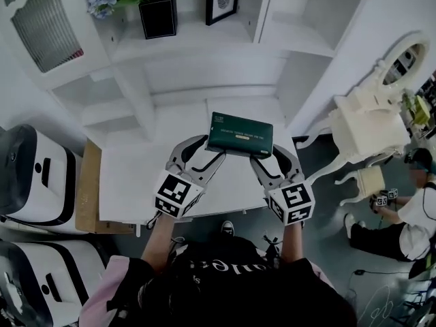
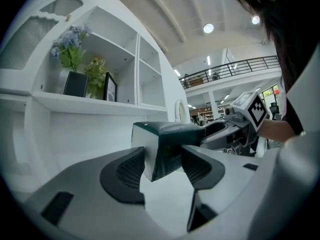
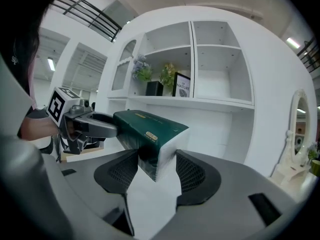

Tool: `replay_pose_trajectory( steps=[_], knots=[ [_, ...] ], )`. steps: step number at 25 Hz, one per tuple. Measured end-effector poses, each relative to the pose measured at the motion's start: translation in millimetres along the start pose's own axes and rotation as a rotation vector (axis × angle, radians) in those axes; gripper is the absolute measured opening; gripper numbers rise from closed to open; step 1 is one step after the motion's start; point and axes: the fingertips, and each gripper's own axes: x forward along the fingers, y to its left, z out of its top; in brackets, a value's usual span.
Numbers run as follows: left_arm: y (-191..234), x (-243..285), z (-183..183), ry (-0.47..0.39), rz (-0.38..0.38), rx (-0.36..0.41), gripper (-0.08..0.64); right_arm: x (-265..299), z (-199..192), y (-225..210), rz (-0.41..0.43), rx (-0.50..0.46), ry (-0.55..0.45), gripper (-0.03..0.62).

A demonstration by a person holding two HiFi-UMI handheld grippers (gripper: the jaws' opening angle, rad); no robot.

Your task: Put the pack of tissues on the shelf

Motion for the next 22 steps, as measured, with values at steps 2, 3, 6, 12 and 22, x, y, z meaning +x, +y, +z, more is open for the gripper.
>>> replay_pose_trajectory(
  steps=[2,3,6,12,22],
  knots=[
    [6,20,12,-0.014,0.008,0.036,0.239,7,8,-22,0.001,-0.015,-0.021,0.259],
    [8,30,19,-0.021,0.01,0.056,0.239,10,13,-33,-0.001,-0.021,-0.03,0.259],
    [11,58,44,-0.042,0.005,0.109,0.239,13,29,-65,-0.011,-0.032,-0.064,0.259],
    [16,113,85,-0.09,0.002,0.159,0.238,15,58,-127,-0.056,-0.077,-0.13,0.259],
    [16,186,139,-0.166,-0.013,0.179,0.238,2,97,-210,-0.119,-0.138,-0.21,0.259]
  ],
)
